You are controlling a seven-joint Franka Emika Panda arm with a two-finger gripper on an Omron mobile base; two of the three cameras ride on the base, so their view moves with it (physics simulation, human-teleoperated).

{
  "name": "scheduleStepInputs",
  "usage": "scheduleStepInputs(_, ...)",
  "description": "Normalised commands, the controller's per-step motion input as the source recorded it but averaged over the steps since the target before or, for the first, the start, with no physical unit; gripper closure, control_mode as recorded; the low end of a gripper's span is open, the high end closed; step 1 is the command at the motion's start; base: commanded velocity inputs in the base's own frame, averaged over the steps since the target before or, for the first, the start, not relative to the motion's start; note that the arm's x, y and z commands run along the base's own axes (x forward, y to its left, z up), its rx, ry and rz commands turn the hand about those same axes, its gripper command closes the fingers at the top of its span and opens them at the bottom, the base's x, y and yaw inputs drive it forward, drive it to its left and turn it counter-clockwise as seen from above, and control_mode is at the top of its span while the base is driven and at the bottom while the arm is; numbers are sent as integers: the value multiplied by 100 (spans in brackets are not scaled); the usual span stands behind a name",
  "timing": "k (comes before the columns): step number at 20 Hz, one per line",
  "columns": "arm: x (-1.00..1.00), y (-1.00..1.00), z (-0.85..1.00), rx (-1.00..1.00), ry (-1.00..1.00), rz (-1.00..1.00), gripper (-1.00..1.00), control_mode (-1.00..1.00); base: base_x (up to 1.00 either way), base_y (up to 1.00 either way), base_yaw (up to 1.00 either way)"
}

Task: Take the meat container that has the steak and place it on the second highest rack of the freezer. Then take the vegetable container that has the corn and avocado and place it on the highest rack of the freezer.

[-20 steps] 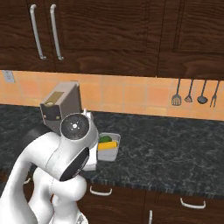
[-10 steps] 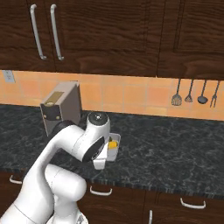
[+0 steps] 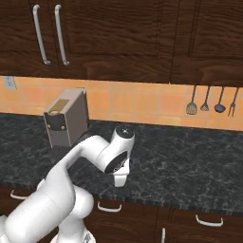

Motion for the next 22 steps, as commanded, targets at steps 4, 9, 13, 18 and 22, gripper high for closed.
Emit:
scheduleStepInputs(4,31,-2,-21,0,7,7,-100,-100,0,0,0)
scheduleStepInputs(9,41,0,-17,0,2,0,-100,-100,0,0,0)
scheduleStepInputs(13,45,0,-31,0,2,0,-100,-100,0,0,0)
scheduleStepInputs(18,9,-1,-44,0,7,0,-100,-100,0,0,0)
scheduleStepInputs(22,7,0,-30,0,7,0,-100,-100,0,0,0)
